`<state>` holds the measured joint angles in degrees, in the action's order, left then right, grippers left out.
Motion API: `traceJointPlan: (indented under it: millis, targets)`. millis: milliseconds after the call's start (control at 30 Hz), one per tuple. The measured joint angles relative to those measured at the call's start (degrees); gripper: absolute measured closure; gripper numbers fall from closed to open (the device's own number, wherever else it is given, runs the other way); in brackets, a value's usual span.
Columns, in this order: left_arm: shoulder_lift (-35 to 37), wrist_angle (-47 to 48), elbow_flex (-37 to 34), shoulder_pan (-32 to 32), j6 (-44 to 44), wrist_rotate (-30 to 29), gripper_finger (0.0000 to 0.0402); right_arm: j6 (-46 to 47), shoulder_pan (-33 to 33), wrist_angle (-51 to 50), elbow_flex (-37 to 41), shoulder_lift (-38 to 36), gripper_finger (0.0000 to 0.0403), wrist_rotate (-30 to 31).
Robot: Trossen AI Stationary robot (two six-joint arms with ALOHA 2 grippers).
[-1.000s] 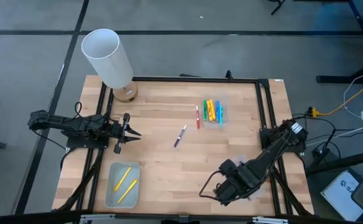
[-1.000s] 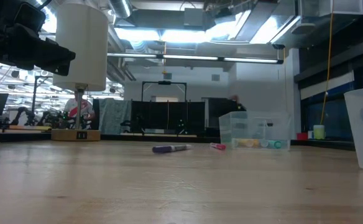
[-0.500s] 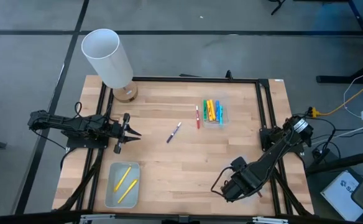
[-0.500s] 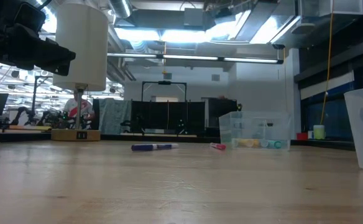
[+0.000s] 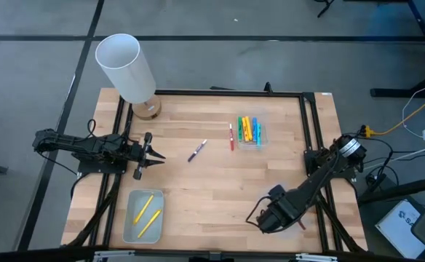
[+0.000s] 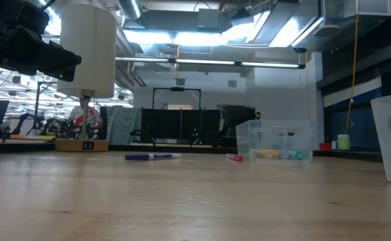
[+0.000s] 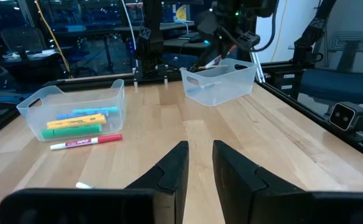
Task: Pick & Place Markers
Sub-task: Put the brown marker pen into the bottom transparent bin, then put the pink marker pen into the bottom transparent bin
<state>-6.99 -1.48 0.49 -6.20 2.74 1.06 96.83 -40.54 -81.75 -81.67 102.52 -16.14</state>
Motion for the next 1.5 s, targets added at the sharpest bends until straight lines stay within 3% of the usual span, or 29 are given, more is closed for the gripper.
traceJointPlan:
  millis: [733,1033,1500]
  targets:
    - [-0.01,0.00,0.00,0.00,0.00,0.01,0.0336,-5.78,1.34,4.78,4.24,0.00,0.0376,1.48]
    - [-0.01,0.00,0.00,-0.02,-0.01,0.02,0.0332,-5.56,1.34,5.02,4.24,0.00,0.0314,1.42]
    - [-0.01,0.00,0.00,-0.02,0.00,0.02,0.0332,-5.93,2.01,5.22,4.24,0.00,0.0337,-0.85]
